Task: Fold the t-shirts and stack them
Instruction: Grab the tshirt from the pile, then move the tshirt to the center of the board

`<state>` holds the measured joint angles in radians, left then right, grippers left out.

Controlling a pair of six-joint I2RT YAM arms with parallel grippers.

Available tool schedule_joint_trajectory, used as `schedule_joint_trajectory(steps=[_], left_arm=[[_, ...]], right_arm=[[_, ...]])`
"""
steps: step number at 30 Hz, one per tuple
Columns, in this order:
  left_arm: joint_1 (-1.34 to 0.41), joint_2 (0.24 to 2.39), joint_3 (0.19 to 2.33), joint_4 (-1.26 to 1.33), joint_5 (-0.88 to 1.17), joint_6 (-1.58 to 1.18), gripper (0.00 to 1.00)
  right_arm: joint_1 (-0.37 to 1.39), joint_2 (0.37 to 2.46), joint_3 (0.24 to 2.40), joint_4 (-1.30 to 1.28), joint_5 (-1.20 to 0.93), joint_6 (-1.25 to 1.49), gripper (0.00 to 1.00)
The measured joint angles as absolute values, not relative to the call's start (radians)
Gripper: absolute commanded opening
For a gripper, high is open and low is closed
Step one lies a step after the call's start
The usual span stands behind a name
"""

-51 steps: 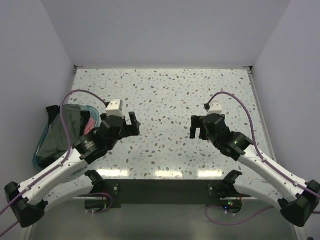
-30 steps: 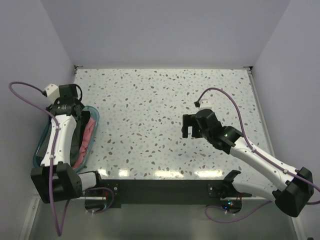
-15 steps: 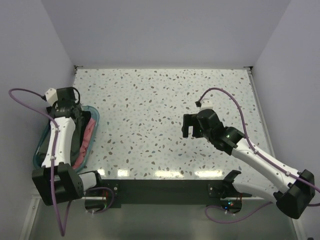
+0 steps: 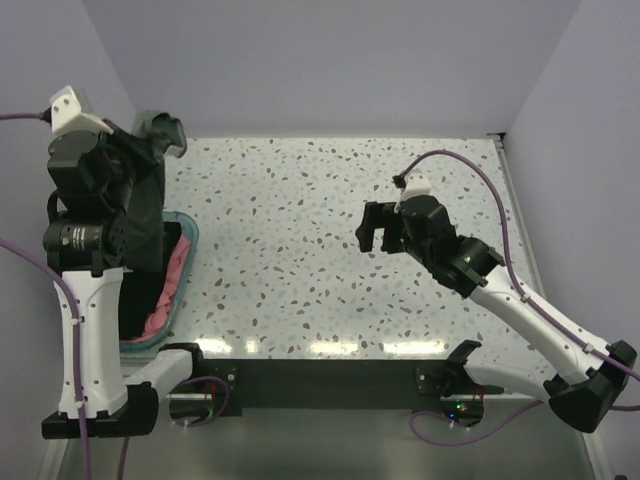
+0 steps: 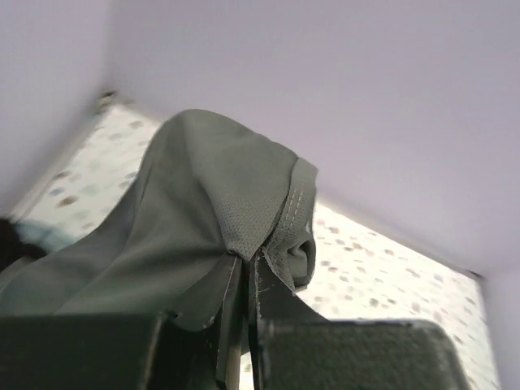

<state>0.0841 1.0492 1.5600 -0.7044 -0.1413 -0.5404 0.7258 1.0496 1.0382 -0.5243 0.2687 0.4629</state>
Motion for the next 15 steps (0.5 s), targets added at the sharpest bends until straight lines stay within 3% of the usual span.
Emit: schedule_joint_trajectory(steps=[5, 10, 15], left_arm=[[-0.224, 1.155, 1.802, -0.7, -0.103, -0.539, 0.0], [-0.625, 1.341, 2.036, -0.721, -0.244, -0.521, 0.0], [-0.838, 1.512, 2.156, -0.722, -0.331, -0.504, 0.09]], right_arm=[[0.726, 1.061, 1.168, -0.533, 0.279, 0.447, 0.99], [0.726, 1.061, 1.257, -0.534, 0.309, 0.435, 0.99], [0.726, 1.061, 1.302, -0.538, 0.357, 0.417, 0.99]])
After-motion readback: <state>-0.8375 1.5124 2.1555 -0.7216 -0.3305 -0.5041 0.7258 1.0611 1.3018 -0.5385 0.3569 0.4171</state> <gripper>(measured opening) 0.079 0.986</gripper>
